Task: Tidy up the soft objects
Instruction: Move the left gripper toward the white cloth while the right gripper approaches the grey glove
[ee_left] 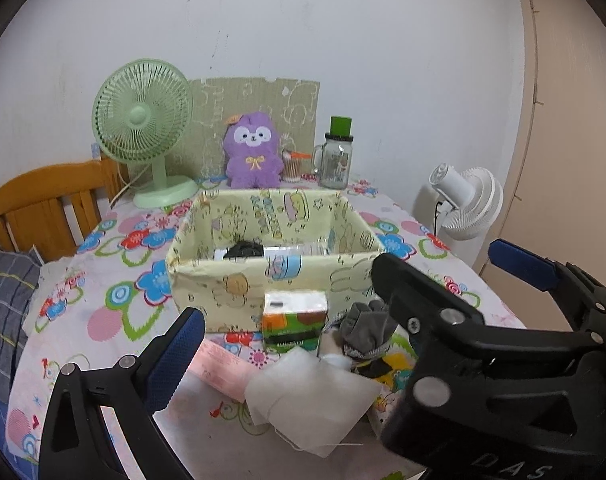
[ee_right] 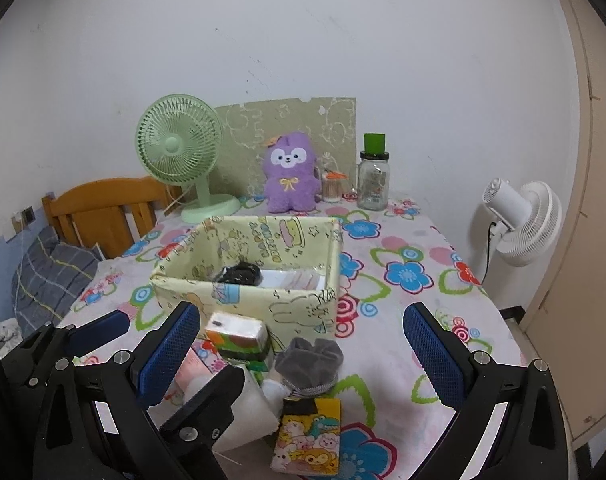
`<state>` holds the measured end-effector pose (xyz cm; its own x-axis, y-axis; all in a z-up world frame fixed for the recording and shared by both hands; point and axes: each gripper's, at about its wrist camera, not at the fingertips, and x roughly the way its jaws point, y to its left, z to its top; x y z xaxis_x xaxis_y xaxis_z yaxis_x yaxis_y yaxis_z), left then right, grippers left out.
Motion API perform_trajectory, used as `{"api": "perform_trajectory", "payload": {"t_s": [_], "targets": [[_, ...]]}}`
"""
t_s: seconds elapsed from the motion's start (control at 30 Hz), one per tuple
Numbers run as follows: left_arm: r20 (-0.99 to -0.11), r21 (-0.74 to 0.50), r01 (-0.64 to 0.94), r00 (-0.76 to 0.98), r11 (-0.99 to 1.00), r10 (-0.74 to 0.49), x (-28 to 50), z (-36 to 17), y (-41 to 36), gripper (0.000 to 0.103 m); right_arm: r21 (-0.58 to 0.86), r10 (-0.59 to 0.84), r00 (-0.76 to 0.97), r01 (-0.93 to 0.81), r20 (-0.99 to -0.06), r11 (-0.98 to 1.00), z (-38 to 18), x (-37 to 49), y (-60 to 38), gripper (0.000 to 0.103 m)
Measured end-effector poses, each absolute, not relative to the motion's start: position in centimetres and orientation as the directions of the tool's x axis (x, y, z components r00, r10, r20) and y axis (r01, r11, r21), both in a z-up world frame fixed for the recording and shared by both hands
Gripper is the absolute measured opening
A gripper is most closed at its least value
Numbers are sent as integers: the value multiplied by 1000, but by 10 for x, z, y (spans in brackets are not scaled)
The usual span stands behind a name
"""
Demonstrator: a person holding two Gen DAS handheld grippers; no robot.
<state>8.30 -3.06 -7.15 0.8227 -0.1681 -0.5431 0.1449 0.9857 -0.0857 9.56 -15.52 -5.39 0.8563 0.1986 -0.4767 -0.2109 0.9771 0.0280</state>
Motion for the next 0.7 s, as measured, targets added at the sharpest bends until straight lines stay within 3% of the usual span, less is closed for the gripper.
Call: {"api": "perform_trajectory", "payload": {"t_s": [0.7], "targets": [[-603, -100, 136, 779, 986, -169, 88, -122, -33, 103, 16, 194, 809, -223, -555, 975, -103, 105, -156, 103]]}}
